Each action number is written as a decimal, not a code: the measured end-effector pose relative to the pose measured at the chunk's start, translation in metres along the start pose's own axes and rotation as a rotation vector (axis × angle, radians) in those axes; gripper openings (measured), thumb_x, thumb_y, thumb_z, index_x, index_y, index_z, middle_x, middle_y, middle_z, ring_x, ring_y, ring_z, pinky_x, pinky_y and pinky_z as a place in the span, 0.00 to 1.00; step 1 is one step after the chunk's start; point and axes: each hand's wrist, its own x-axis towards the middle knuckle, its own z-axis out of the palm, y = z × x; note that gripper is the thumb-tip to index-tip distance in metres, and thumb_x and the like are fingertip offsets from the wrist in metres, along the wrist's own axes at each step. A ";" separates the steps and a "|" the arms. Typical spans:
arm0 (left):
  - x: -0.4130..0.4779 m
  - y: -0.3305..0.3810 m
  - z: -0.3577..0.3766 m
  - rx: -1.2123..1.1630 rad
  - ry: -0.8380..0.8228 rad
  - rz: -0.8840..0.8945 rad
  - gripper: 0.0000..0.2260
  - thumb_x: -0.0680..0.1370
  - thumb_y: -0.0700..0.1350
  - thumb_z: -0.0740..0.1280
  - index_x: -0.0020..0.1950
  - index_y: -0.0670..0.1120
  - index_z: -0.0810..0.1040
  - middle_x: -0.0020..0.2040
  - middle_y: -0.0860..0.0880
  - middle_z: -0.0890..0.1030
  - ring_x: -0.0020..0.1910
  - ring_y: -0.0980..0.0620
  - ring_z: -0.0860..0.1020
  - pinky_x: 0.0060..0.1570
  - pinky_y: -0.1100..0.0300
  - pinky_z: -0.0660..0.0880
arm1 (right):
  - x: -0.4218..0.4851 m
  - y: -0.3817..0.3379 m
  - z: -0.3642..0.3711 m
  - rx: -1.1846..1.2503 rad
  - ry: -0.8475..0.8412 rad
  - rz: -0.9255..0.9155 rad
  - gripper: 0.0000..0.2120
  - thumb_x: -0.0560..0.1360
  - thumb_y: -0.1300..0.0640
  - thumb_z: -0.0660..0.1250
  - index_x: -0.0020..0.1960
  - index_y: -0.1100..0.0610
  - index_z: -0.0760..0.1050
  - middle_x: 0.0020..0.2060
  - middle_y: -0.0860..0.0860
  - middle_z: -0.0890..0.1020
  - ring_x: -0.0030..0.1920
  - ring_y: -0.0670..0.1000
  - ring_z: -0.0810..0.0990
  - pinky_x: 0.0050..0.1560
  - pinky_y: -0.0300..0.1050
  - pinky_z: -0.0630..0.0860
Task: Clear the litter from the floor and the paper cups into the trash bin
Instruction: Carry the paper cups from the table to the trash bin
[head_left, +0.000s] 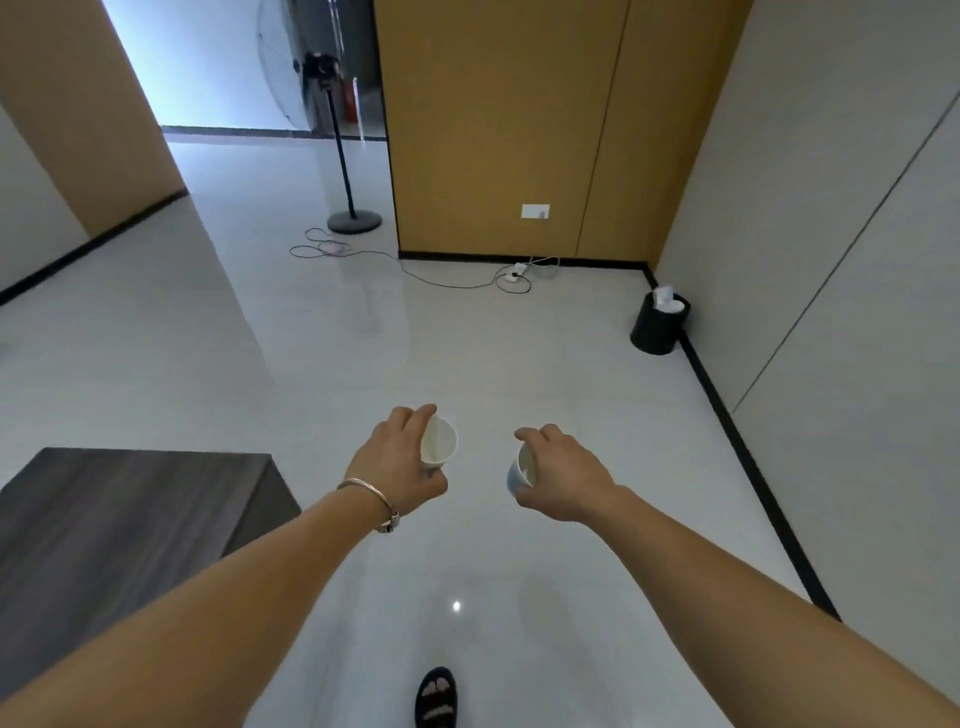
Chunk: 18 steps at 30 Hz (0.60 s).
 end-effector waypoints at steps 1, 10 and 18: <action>0.020 0.007 0.008 -0.002 -0.022 0.034 0.36 0.67 0.53 0.69 0.73 0.51 0.60 0.64 0.49 0.68 0.58 0.46 0.72 0.53 0.54 0.74 | 0.008 0.014 -0.005 -0.002 0.002 0.032 0.37 0.71 0.47 0.69 0.76 0.49 0.57 0.68 0.51 0.67 0.64 0.56 0.70 0.56 0.48 0.73; 0.198 0.072 0.058 -0.016 -0.133 0.268 0.34 0.68 0.52 0.71 0.71 0.50 0.62 0.64 0.49 0.69 0.58 0.47 0.73 0.52 0.54 0.75 | 0.090 0.130 -0.056 0.052 0.049 0.320 0.38 0.71 0.48 0.71 0.76 0.49 0.57 0.68 0.51 0.67 0.65 0.55 0.70 0.60 0.48 0.73; 0.324 0.176 0.135 0.000 -0.246 0.438 0.37 0.69 0.52 0.70 0.75 0.53 0.57 0.63 0.49 0.68 0.58 0.47 0.72 0.52 0.55 0.75 | 0.130 0.267 -0.081 0.125 0.067 0.512 0.38 0.72 0.48 0.70 0.76 0.49 0.57 0.68 0.52 0.67 0.65 0.55 0.70 0.60 0.47 0.72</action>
